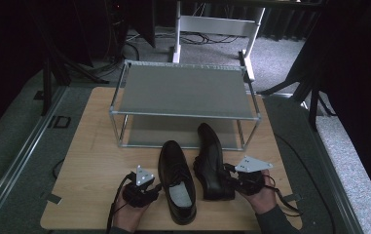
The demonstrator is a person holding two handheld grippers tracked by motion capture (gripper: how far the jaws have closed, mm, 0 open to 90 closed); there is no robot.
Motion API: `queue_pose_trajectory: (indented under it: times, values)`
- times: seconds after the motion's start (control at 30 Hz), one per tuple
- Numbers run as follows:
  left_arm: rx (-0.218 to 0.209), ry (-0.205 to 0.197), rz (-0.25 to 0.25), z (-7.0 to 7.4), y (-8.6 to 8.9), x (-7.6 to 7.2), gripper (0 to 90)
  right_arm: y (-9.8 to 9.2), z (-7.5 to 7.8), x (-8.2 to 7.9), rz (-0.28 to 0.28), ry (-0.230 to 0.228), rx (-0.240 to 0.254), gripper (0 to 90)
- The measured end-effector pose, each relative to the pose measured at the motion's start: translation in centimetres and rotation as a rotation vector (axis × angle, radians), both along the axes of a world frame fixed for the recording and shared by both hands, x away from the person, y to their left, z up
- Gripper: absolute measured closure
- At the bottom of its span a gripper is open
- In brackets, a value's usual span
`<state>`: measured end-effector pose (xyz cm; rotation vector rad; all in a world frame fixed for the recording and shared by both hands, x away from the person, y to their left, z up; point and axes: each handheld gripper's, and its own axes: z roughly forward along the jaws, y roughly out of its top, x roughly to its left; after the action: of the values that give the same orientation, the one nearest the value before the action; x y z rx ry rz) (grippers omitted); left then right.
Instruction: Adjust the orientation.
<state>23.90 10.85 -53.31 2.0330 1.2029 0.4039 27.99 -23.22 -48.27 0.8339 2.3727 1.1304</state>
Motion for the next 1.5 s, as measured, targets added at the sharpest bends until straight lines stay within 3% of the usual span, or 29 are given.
queue_pose_trajectory:
  times: [0.6, 0.93, 1.07, 1.13, 1.2, 1.4, 1.5]
  values:
    - [0.007, 0.02, -0.005, -0.7, -0.3, 0.3, 61.4, -1.9, 0.0, 0.6, -0.035, 0.036, 0.053, 64.8]
    - [0.014, 0.021, -0.004, -0.7, -0.4, 0.4, 61.5, -4.3, 0.2, 0.9, -0.135, 0.045, 0.046, 64.9]
    - [0.012, 0.022, -0.004, -0.7, -0.4, 0.5, 62.1, -5.9, -0.3, 1.4, -0.187, 0.08, 0.041, 72.9]
    - [0.009, 0.024, -0.005, -0.8, -0.4, 0.5, 62.2, -6.3, -0.4, 1.5, -0.194, 0.089, 0.043, 73.5]
    - [0.003, 0.026, -0.004, -0.8, -0.4, 0.5, 62.6, -7.2, -1.0, 2.0, -0.219, 0.126, 0.065, 74.5]
    - [-0.006, 0.029, -0.005, -0.9, -0.3, 0.6, 63.5, -8.9, -2.7, 2.7, -0.296, 0.182, 0.053, 76.2]
    - [-0.008, 0.028, -0.006, -0.9, -0.3, 0.6, 64.0, -9.5, -3.4, 2.9, -0.307, 0.208, 0.061, 75.8]
